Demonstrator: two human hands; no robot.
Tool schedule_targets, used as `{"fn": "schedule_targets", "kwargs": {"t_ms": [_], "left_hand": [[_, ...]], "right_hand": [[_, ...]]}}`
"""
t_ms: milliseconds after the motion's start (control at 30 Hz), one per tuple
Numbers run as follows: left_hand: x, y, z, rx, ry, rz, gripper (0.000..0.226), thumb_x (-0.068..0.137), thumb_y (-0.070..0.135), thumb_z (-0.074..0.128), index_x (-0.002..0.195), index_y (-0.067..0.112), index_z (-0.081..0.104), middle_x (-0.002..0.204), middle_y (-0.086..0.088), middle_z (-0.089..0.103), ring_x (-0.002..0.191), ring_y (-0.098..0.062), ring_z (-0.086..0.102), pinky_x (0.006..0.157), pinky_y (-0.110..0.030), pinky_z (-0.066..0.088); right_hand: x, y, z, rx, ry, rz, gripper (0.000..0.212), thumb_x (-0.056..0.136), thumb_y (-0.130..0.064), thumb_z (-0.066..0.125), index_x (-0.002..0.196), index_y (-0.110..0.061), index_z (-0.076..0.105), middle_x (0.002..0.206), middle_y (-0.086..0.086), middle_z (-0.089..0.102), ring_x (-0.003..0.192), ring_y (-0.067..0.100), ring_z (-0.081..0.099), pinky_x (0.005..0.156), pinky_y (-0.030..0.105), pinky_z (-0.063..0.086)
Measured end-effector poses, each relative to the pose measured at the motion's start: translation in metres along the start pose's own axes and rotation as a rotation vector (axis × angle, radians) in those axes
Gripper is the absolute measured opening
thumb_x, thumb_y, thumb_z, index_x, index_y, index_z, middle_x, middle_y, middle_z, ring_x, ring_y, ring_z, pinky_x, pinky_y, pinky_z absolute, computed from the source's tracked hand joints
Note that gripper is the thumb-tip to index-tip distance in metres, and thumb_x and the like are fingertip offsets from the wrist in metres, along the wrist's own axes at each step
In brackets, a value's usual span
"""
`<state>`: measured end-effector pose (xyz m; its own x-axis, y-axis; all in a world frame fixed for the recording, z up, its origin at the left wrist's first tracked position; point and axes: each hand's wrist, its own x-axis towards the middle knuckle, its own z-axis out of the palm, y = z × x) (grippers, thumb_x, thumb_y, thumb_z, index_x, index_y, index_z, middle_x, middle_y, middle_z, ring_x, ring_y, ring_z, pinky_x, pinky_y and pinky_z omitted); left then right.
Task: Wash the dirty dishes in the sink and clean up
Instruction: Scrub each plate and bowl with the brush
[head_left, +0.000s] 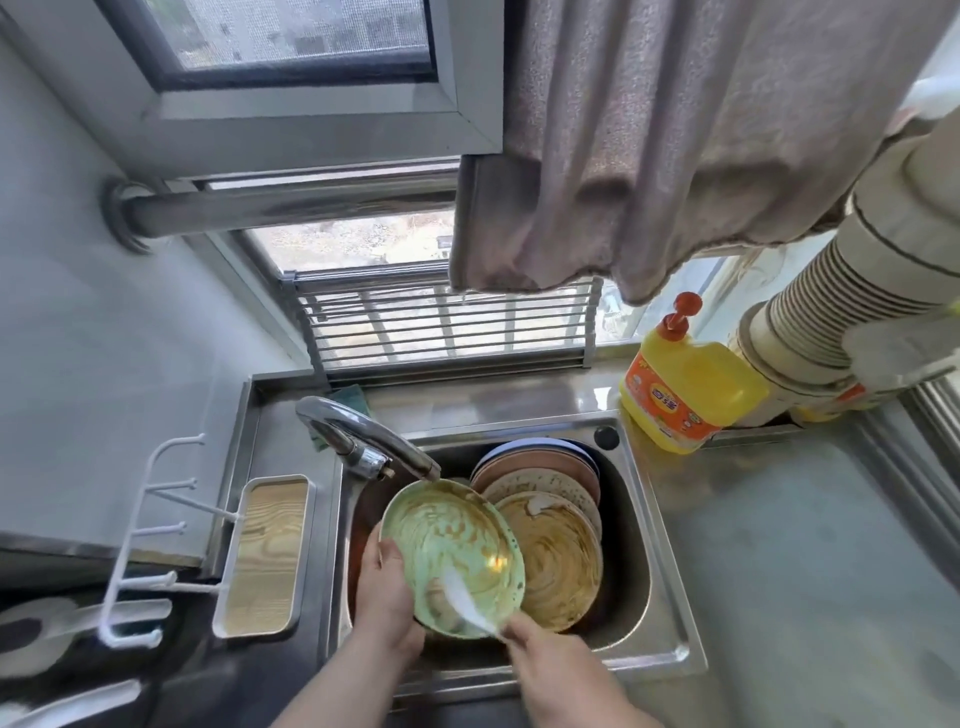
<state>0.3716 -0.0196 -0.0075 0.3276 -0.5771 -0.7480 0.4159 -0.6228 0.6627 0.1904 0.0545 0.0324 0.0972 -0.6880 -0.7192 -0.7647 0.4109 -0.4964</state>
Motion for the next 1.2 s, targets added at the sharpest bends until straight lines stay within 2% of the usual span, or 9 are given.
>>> {"fn": "schedule_targets", "kwargs": {"t_ms": [133, 233, 367, 433, 633, 767, 867, 1000, 1200], "left_hand": [[-0.011, -0.019, 0.009, 0.001, -0.007, -0.023, 0.033, 0.115, 0.030, 0.034, 0.141, 0.025, 0.053, 0.118, -0.013, 0.070, 0.096, -0.030, 0.071, 0.057, -0.036, 0.061], [0.002, -0.004, 0.007, -0.020, 0.004, 0.014, 0.034, 0.114, 0.036, 0.035, 0.140, 0.026, 0.054, 0.121, -0.010, 0.067, 0.095, -0.030, 0.069, 0.059, -0.045, 0.062], [0.023, 0.006, 0.002, 0.011, 0.068, 0.065, 0.040, 0.114, 0.038, 0.035, 0.147, 0.021, 0.050, 0.136, -0.015, 0.062, 0.102, -0.033, 0.066, 0.082, -0.048, 0.056], [0.013, -0.002, 0.004, 0.029, 0.050, 0.061, 0.035, 0.114, 0.036, 0.036, 0.139, 0.019, 0.053, 0.126, -0.017, 0.066, 0.099, -0.034, 0.069, 0.076, -0.044, 0.058], [-0.004, -0.009, 0.005, -0.054, -0.002, -0.090, 0.039, 0.112, 0.048, 0.034, 0.141, 0.030, 0.054, 0.131, -0.010, 0.067, 0.114, -0.037, 0.067, 0.080, -0.062, 0.061], [0.011, 0.005, -0.005, -0.059, 0.048, -0.024, 0.044, 0.113, 0.042, 0.032, 0.153, 0.030, 0.046, 0.144, -0.009, 0.058, 0.129, -0.038, 0.058, 0.094, -0.056, 0.052], [0.007, -0.003, -0.002, -0.063, 0.064, -0.012, 0.041, 0.114, 0.040, 0.031, 0.149, 0.030, 0.048, 0.139, -0.013, 0.062, 0.119, -0.038, 0.064, 0.094, -0.059, 0.056], [-0.010, -0.017, 0.010, -0.100, 0.009, -0.023, 0.036, 0.115, 0.036, 0.031, 0.144, 0.027, 0.050, 0.115, -0.011, 0.070, 0.099, -0.031, 0.070, 0.074, -0.046, 0.062], [-0.003, -0.005, 0.001, 0.014, -0.012, -0.018, 0.034, 0.113, 0.042, 0.036, 0.141, 0.041, 0.056, 0.127, -0.007, 0.066, 0.114, -0.034, 0.067, 0.094, -0.064, 0.056]], "right_hand": [[0.043, -0.033, -0.015, -0.135, 0.095, -0.065, 0.025, 0.106, -0.025, 0.033, 0.122, -0.041, 0.043, 0.107, 0.011, 0.068, 0.096, 0.037, 0.065, 0.078, 0.044, 0.055], [0.048, 0.000, -0.048, -0.281, 0.137, 0.067, 0.037, 0.097, -0.010, 0.034, 0.121, -0.037, 0.041, 0.104, 0.009, 0.067, 0.091, 0.035, 0.066, 0.077, 0.046, 0.059], [-0.003, 0.005, -0.016, -0.098, 0.013, 0.019, 0.015, 0.104, -0.029, 0.032, 0.113, -0.036, 0.041, 0.107, 0.012, 0.067, 0.100, 0.039, 0.065, 0.087, 0.045, 0.054], [-0.003, -0.023, -0.003, -0.038, -0.033, -0.060, 0.018, 0.106, -0.037, 0.032, 0.118, -0.037, 0.046, 0.117, 0.015, 0.067, 0.108, 0.039, 0.063, 0.090, 0.044, 0.050], [0.064, -0.017, -0.053, -0.301, 0.124, 0.078, 0.044, 0.095, -0.011, 0.028, 0.126, -0.040, 0.040, 0.113, 0.012, 0.064, 0.098, 0.037, 0.063, 0.072, 0.041, 0.049], [0.012, 0.022, -0.035, -0.205, 0.042, 0.085, 0.019, 0.102, -0.025, 0.031, 0.112, -0.040, 0.037, 0.100, 0.008, 0.063, 0.092, 0.035, 0.064, 0.078, 0.043, 0.053], [-0.007, -0.010, -0.007, -0.050, -0.044, -0.046, 0.013, 0.105, -0.041, 0.033, 0.111, -0.038, 0.043, 0.109, 0.011, 0.068, 0.100, 0.034, 0.062, 0.088, 0.043, 0.051], [0.038, -0.051, -0.014, -0.109, 0.084, -0.071, 0.023, 0.105, -0.027, 0.030, 0.117, -0.039, 0.046, 0.108, 0.011, 0.068, 0.096, 0.035, 0.065, 0.079, 0.044, 0.052], [0.023, 0.031, -0.036, -0.154, 0.095, 0.130, 0.007, 0.103, -0.033, 0.031, 0.100, -0.035, 0.036, 0.095, 0.002, 0.064, 0.088, 0.032, 0.065, 0.072, 0.039, 0.050]]}}
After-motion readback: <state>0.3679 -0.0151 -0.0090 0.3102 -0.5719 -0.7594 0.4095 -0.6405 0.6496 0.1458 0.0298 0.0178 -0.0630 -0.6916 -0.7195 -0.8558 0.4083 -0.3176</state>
